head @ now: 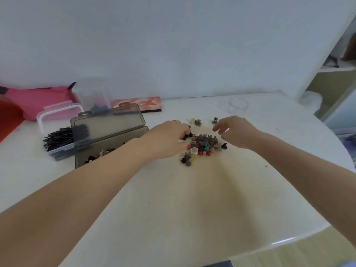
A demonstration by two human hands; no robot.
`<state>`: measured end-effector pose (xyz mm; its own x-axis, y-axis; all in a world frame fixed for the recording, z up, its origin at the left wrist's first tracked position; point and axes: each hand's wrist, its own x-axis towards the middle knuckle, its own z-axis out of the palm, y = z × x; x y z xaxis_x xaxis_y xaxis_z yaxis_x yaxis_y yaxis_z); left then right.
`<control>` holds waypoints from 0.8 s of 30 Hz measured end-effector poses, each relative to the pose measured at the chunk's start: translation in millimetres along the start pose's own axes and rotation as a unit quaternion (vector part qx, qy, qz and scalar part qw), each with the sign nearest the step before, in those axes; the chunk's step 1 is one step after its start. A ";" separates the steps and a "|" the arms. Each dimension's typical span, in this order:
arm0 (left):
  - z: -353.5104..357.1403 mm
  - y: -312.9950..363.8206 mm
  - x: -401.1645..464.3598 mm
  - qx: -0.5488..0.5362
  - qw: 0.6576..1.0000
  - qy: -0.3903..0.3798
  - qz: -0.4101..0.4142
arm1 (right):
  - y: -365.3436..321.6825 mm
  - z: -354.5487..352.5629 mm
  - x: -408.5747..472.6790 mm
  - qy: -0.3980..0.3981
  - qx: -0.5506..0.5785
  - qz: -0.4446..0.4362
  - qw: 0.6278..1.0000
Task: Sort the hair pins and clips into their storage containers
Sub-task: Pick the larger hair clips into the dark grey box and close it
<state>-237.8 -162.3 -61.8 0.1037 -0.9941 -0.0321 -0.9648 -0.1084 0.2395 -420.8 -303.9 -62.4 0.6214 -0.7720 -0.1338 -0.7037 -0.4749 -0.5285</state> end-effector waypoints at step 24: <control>7.0 6.5 31.9 -0.038 0.999 -0.014 0.007 | 30.8 -4.7 13.5 -0.064 -0.005 -0.057 0.996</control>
<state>-242.4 -194.7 -68.1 0.0817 -0.9951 -0.0556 -0.9447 -0.0951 0.3138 -435.7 -331.0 -76.5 0.7366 -0.6520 -0.1797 -0.6285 -0.5618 -0.5380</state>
